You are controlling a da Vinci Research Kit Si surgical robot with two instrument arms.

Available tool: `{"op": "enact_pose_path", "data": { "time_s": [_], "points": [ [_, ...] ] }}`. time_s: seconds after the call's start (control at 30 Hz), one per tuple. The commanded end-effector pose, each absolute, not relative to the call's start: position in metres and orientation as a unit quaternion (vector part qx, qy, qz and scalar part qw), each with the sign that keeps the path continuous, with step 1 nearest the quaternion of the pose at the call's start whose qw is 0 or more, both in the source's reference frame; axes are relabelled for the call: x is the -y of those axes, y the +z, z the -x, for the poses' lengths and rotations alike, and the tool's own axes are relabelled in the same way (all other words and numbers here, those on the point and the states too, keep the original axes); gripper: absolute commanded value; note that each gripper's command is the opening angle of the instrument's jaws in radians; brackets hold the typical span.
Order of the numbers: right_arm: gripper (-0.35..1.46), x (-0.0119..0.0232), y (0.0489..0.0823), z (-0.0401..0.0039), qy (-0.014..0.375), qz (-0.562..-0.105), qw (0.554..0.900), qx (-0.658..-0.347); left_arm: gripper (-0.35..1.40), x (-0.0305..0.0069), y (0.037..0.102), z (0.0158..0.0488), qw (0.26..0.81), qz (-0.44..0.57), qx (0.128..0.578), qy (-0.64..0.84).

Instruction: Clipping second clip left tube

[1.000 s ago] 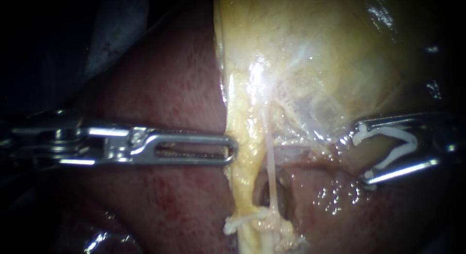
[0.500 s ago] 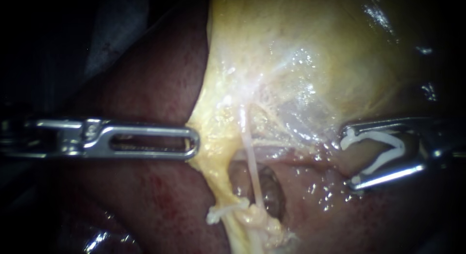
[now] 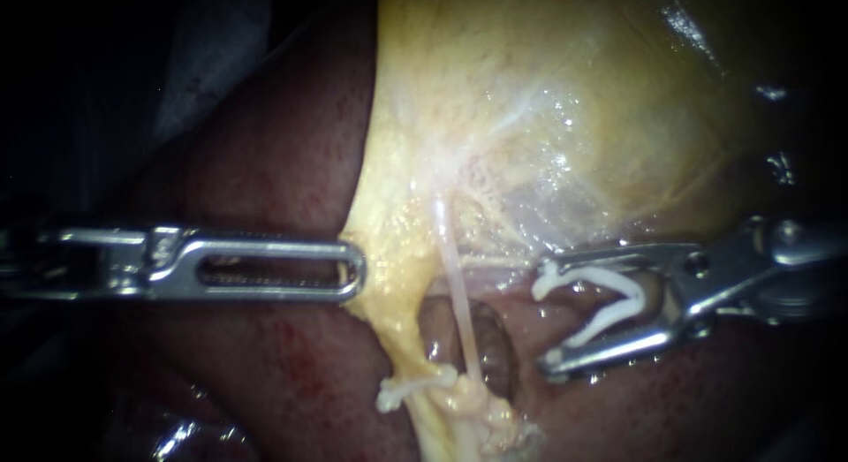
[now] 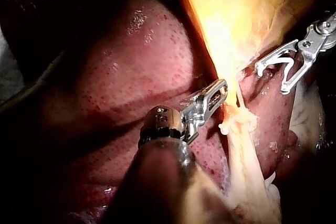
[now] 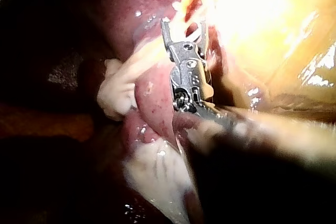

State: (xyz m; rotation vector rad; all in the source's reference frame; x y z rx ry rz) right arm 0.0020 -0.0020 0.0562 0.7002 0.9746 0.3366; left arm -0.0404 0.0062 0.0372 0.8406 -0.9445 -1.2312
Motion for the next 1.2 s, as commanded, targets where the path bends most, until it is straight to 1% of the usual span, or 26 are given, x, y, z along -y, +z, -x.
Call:
{"op": "enact_pose_path", "data": {
  "time_s": [0.03, 0.37, 0.57, 0.97, 1.2],
  "points": [
    [0.58, 0.0023, 0.0564, -0.0024, 0.158, -0.332, 0.811, -0.455, -0.35, -0.0062, 0.0372, 0.0404, 0.636, -0.368, 0.413, -0.538],
    [0.57, 0.004, 0.0583, -0.0054, 0.158, -0.345, 0.807, -0.452, -0.35, -0.0061, 0.037, 0.0404, 0.636, -0.368, 0.413, -0.539],
    [0.57, 0.0043, 0.06, -0.0066, 0.162, -0.349, 0.806, -0.449, -0.35, -0.006, 0.0369, 0.0404, 0.636, -0.369, 0.413, -0.538],
    [0.56, 0.0051, 0.0619, -0.0075, 0.162, -0.357, 0.805, -0.446, -0.35, -0.0059, 0.0367, 0.0405, 0.635, -0.368, 0.413, -0.538],
    [0.53, 0.0059, 0.0628, -0.0089, 0.156, -0.367, 0.802, -0.444, -0.35, -0.0059, 0.0367, 0.0405, 0.636, -0.369, 0.413, -0.538]
  ]
}}
